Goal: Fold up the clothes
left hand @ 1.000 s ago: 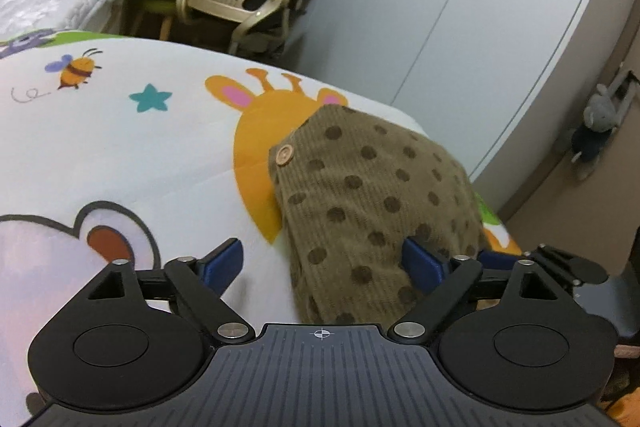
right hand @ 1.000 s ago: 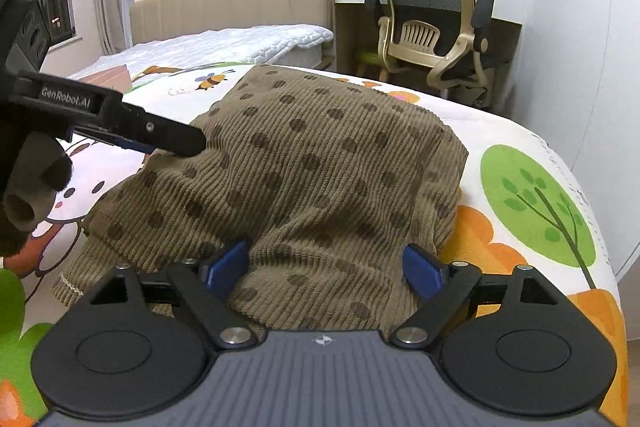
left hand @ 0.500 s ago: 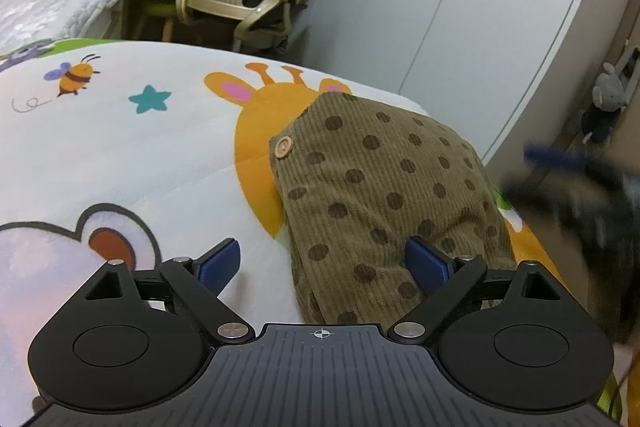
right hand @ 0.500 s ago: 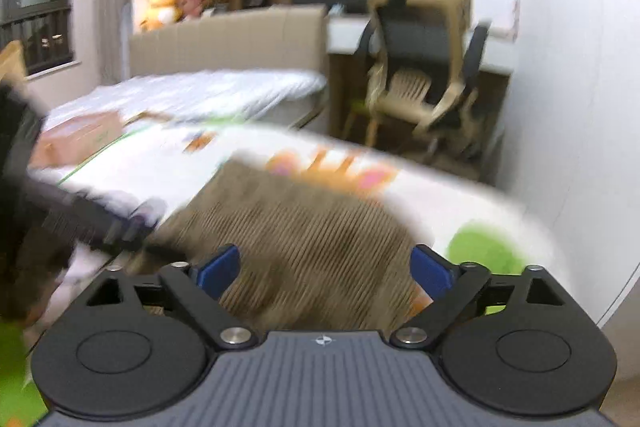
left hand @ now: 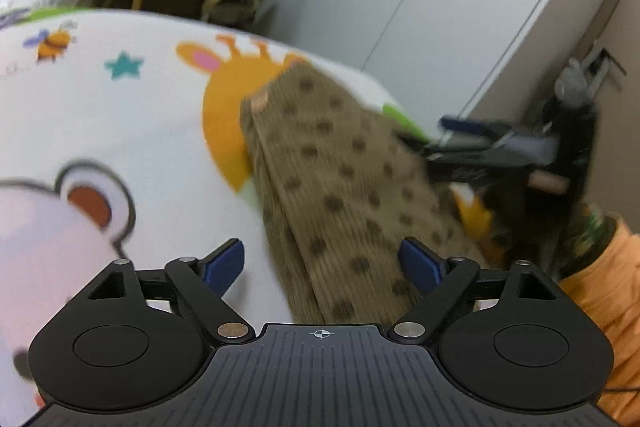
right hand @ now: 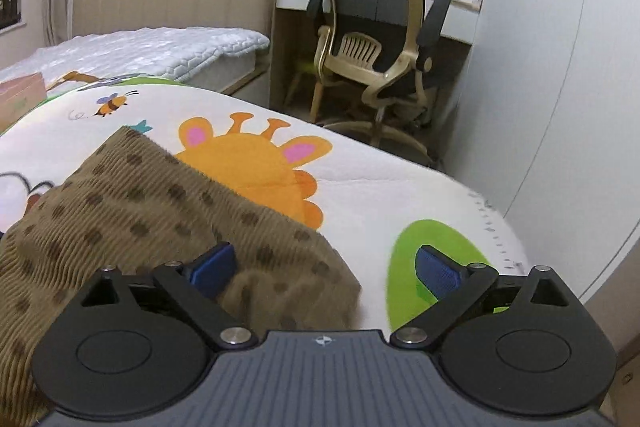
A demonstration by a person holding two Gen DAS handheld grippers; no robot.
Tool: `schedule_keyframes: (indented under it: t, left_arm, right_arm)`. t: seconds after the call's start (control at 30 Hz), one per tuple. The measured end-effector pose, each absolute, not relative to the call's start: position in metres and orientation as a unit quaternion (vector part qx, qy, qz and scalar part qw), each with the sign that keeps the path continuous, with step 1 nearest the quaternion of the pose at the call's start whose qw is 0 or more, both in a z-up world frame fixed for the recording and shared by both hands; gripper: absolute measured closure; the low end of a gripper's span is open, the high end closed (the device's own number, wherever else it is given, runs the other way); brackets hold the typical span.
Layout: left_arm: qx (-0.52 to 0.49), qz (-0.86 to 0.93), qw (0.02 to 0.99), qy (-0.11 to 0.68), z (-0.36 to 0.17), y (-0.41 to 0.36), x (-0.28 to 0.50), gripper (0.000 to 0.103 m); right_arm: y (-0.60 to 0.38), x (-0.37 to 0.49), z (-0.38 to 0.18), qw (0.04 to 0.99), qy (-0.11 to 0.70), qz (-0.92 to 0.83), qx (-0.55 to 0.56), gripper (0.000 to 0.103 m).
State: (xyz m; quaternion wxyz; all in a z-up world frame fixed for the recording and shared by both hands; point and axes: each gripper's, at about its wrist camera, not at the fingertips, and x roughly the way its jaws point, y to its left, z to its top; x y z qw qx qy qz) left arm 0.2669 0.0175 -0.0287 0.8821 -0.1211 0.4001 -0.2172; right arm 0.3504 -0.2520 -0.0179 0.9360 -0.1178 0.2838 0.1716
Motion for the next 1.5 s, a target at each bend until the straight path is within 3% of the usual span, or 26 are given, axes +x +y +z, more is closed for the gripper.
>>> schedule_keyframes:
  t: [0.13,0.2,0.4,0.57,0.63,0.73,0.87,1.0,1.13,1.27,1.5]
  left_arm:
    - [-0.111,-0.206,0.883,0.407,-0.039,0.018,0.254,0.019]
    - [-0.125,-0.216,0.881,0.402,-0.034,0.023,0.243,0.036]
    - [-0.168,-0.239,0.878,0.38,-0.012,0.027,0.224,0.074]
    - [-0.138,-0.258,0.873,0.391,-0.013,0.012,0.213,0.076]
    - [-0.116,-0.242,0.874,0.404,-0.021,0.009,0.209,0.074]
    - [-0.098,-0.247,0.873,0.41,-0.028,0.008,0.199,0.063]
    - [-0.078,-0.267,0.874,0.399,-0.025,0.006,0.185,0.039]
    - [-0.054,-0.229,0.882,0.407,-0.03,0.009,0.189,0.039]
    - [-0.071,-0.224,0.888,0.395,-0.017,0.027,0.191,0.038]
    - [-0.113,-0.223,0.898,0.362,0.01,0.043,0.209,0.021]
    - [-0.218,-0.233,0.863,0.391,-0.011,0.031,0.311,0.011]
  right_arm:
    - [-0.255,0.328,-0.035,0.923,0.291,0.155,-0.196,0.006]
    - [-0.26,0.32,-0.041,0.926,0.285,0.15,-0.197,0.005]
    - [-0.263,0.311,-0.047,0.932,0.274,0.14,-0.192,0.005]
    - [-0.256,0.278,-0.034,0.94,0.233,0.16,-0.189,0.005]
    - [-0.252,0.257,-0.022,0.94,0.209,0.195,-0.188,0.005]
    - [-0.238,0.225,-0.011,0.929,0.18,0.242,-0.213,0.005]
    - [-0.225,0.206,-0.008,0.918,0.177,0.277,-0.221,0.005]
    - [-0.211,0.221,-0.029,0.911,0.212,0.253,-0.248,0.005]
    - [-0.225,0.237,-0.037,0.912,0.254,0.247,-0.206,0.004]
    - [-0.234,0.237,-0.043,0.91,0.265,0.246,-0.205,0.003]
    - [-0.248,0.238,-0.048,0.903,0.289,0.257,-0.185,0.003]
